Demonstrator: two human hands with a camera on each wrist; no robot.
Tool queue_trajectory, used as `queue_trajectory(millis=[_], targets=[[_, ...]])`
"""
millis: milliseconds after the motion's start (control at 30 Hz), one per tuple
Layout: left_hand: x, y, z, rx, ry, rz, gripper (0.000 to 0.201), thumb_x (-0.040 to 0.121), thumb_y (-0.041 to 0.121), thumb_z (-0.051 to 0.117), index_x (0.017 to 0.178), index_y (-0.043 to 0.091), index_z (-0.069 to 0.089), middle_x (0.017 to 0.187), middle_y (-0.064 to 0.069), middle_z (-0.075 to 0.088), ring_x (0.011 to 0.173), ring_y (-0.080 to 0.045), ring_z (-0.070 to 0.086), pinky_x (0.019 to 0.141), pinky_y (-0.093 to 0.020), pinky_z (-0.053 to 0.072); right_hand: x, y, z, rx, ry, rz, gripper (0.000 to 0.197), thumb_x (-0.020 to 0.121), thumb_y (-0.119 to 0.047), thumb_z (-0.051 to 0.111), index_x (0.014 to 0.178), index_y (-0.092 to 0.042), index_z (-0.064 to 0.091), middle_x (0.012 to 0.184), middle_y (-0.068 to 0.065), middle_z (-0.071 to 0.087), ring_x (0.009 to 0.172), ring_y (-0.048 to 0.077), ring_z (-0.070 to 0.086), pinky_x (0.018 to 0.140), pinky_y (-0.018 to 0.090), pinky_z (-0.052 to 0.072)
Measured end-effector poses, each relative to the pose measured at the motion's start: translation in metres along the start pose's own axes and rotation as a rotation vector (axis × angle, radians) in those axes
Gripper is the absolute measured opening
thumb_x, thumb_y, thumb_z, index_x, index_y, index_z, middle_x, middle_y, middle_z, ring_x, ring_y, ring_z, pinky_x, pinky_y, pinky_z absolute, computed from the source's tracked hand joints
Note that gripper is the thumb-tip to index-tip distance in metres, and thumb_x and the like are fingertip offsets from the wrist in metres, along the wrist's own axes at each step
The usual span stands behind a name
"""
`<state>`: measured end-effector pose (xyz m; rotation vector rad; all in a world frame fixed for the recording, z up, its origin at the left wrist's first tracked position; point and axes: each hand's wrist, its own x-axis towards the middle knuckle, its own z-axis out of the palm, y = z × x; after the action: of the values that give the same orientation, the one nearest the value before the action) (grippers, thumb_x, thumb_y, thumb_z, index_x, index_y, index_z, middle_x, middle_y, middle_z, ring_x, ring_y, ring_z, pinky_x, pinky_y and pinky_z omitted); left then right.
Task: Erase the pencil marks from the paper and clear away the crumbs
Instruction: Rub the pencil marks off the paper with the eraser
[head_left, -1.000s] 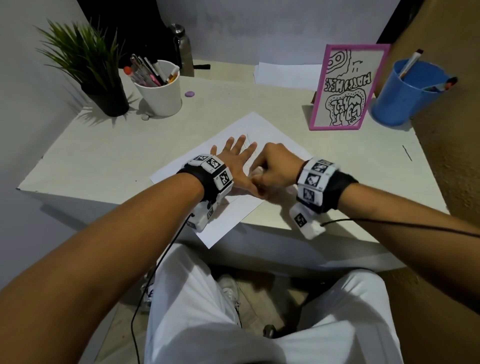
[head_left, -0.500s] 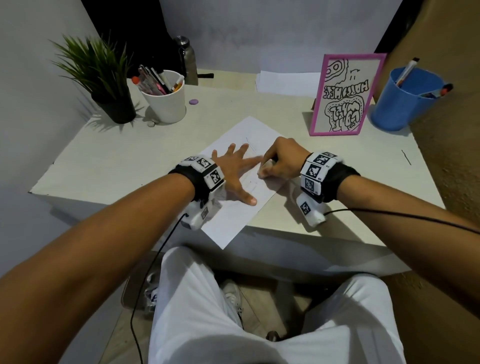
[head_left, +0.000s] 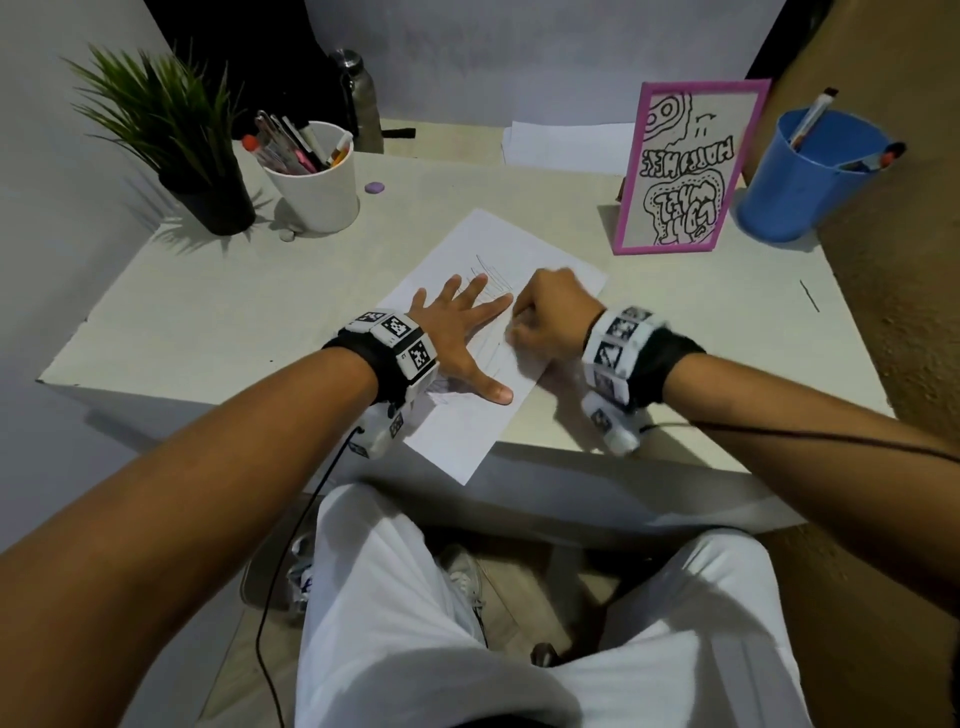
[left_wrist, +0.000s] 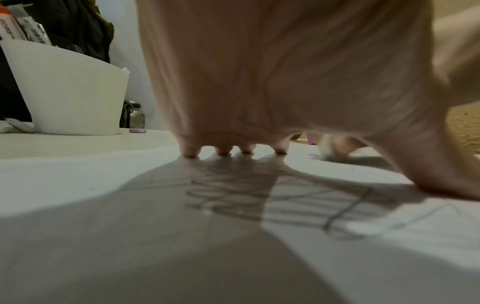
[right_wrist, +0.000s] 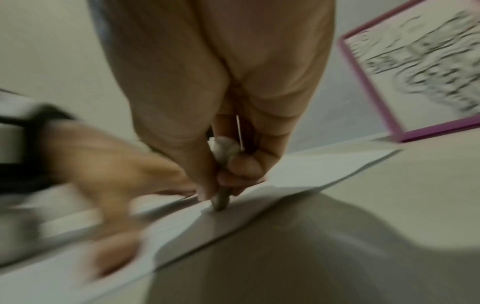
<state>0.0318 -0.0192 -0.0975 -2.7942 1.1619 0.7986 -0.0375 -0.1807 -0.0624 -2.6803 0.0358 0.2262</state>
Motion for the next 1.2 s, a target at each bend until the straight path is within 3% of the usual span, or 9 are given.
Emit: queue_trajectory(millis=[100, 233, 333, 467, 633, 767, 900, 1033, 1200], targets=[[0.0, -0.001, 0.0, 0.005, -0.006, -0.004, 0.137, 0.044, 0.092, 0.06, 0.149, 0.046, -0.014, 0.159, 0.005, -0.026, 0.147, -0.025, -0.024, 0.115, -0.06, -0.01, -0.011, -0.011, 0.004, -0.046, -0.126, -0.092, 0.014, 0.078, -0.022, 0.074, 0.081, -0.01, 0.079, 0.074, 0.002, 0.074, 0.07, 0.014, 0.064, 0.068, 0.022, 0.049], [0.0, 0.003, -0.001, 0.005, -0.008, -0.035, 0.137, 0.044, 0.094, 0.059, 0.149, 0.046, -0.016, 0.158, 0.006, -0.028, 0.146, -0.025, -0.024, 0.115, -0.059, -0.01, 0.004, 0.006, -0.007, 0.023, 0.038, 0.049, 0.017, 0.075, -0.021, 0.075, 0.082, -0.007, 0.08, 0.079, 0.008, 0.076, 0.078, 0.02, 0.07, 0.071, 0.028, 0.057], [0.0, 0.003, 0.0, 0.033, 0.012, -0.025, 0.14, 0.044, 0.092, 0.062, 0.15, 0.044, -0.016, 0.159, 0.003, -0.026, 0.146, -0.028, -0.023, 0.115, -0.061, -0.009, -0.014, -0.015, 0.011, -0.046, -0.136, -0.12, 0.015, 0.076, -0.018, 0.07, 0.077, -0.007, 0.079, 0.073, 0.004, 0.075, 0.066, 0.016, 0.065, 0.064, 0.025, 0.052], [-0.001, 0.006, -0.002, 0.024, -0.005, -0.045, 0.139, 0.043, 0.095, 0.058, 0.149, 0.045, -0.018, 0.158, 0.003, -0.028, 0.146, -0.027, -0.025, 0.115, -0.061, -0.01, 0.008, 0.006, -0.008, 0.031, 0.035, 0.079, 0.017, 0.074, -0.024, 0.078, 0.081, -0.009, 0.08, 0.078, 0.006, 0.076, 0.075, 0.017, 0.069, 0.069, 0.026, 0.055], [0.001, 0.005, 0.002, 0.063, 0.0, -0.047, 0.145, 0.036, 0.098, 0.054, 0.146, 0.044, -0.024, 0.158, 0.001, -0.03, 0.146, -0.03, -0.025, 0.114, -0.062, -0.008, -0.017, -0.015, 0.007, -0.033, -0.19, -0.104, 0.013, 0.078, -0.023, 0.073, 0.083, -0.013, 0.08, 0.074, -0.004, 0.071, 0.065, 0.005, 0.058, 0.063, 0.018, 0.046], [-0.005, 0.005, -0.006, 0.057, -0.008, -0.027, 0.14, 0.044, 0.099, 0.048, 0.149, 0.039, -0.021, 0.159, -0.002, -0.026, 0.147, -0.031, -0.021, 0.114, -0.062, -0.009, 0.007, 0.015, -0.014, 0.008, -0.01, 0.06, 0.02, 0.075, -0.031, 0.081, 0.087, -0.015, 0.08, 0.077, -0.002, 0.071, 0.084, 0.016, 0.067, 0.071, 0.022, 0.044], [-0.014, -0.006, -0.008, -0.008, 0.045, 0.086, 0.127, 0.055, 0.088, 0.06, 0.154, 0.037, -0.001, 0.163, 0.003, -0.01, 0.15, -0.022, -0.004, 0.119, -0.054, 0.001, 0.016, 0.02, -0.018, -0.011, -0.005, 0.063, 0.02, 0.075, -0.028, 0.082, 0.087, -0.013, 0.081, 0.084, 0.005, 0.076, 0.085, 0.016, 0.067, 0.072, 0.023, 0.048], [-0.015, -0.01, -0.001, -0.042, 0.028, 0.027, 0.13, 0.055, 0.086, 0.063, 0.153, 0.039, -0.006, 0.162, 0.008, -0.018, 0.149, -0.018, -0.013, 0.119, -0.053, -0.006, 0.03, 0.009, -0.019, 0.005, 0.072, 0.139, 0.02, 0.075, -0.021, 0.081, 0.087, -0.006, 0.08, 0.086, 0.01, 0.076, 0.085, 0.02, 0.071, 0.073, 0.027, 0.056], [-0.012, -0.01, 0.001, -0.061, 0.005, 0.029, 0.135, 0.051, 0.087, 0.064, 0.152, 0.041, -0.011, 0.16, 0.008, -0.022, 0.148, -0.016, -0.02, 0.117, -0.057, -0.009, -0.012, -0.012, 0.011, -0.026, -0.134, -0.106, 0.013, 0.077, -0.02, 0.07, 0.08, -0.012, 0.079, 0.07, -0.004, 0.07, 0.062, 0.006, 0.061, 0.06, 0.014, 0.049]])
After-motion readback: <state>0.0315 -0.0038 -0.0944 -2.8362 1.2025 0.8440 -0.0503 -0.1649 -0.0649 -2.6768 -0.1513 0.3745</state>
